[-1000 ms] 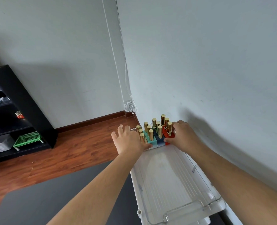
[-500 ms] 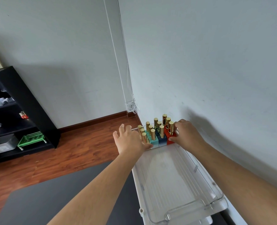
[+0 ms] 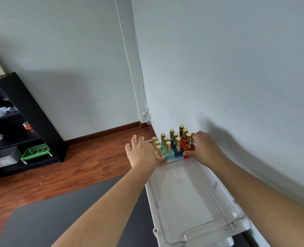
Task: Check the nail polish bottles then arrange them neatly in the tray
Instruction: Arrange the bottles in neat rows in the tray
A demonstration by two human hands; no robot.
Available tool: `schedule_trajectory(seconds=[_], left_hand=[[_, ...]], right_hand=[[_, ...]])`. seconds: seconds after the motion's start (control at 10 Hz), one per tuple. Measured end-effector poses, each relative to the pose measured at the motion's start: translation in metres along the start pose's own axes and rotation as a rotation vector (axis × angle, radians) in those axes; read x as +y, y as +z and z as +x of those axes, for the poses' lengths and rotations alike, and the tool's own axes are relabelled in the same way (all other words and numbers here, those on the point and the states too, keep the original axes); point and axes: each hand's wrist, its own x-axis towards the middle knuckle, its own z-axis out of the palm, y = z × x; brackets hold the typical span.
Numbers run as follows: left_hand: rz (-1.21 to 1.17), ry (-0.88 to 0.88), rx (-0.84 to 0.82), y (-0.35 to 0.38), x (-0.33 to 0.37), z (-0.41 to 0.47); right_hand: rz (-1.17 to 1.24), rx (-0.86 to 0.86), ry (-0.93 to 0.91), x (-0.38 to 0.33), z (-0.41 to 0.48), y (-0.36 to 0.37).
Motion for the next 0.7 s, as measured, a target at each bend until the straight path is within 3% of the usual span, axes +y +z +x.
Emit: schedule_trajectory(seconds=[0.5,0.6,0.7], left_hand=[[-0.031,0.069,-0.010,-0.010,-0.010,-0.006],[-0.110,0.121,0.022,-0.023,-0.024,-0.012],[-0.233,0.184,0.116,-0.036,-0.052,-0.020]], right_hand=[[0.014,0.034,0.067,-0.006,-0.011,-0.011],[0.011,0.106,0.127,-0.009,-0.019,-0.024],[-0.183,0.310,0.175,-0.034,-0.030,-0.031]])
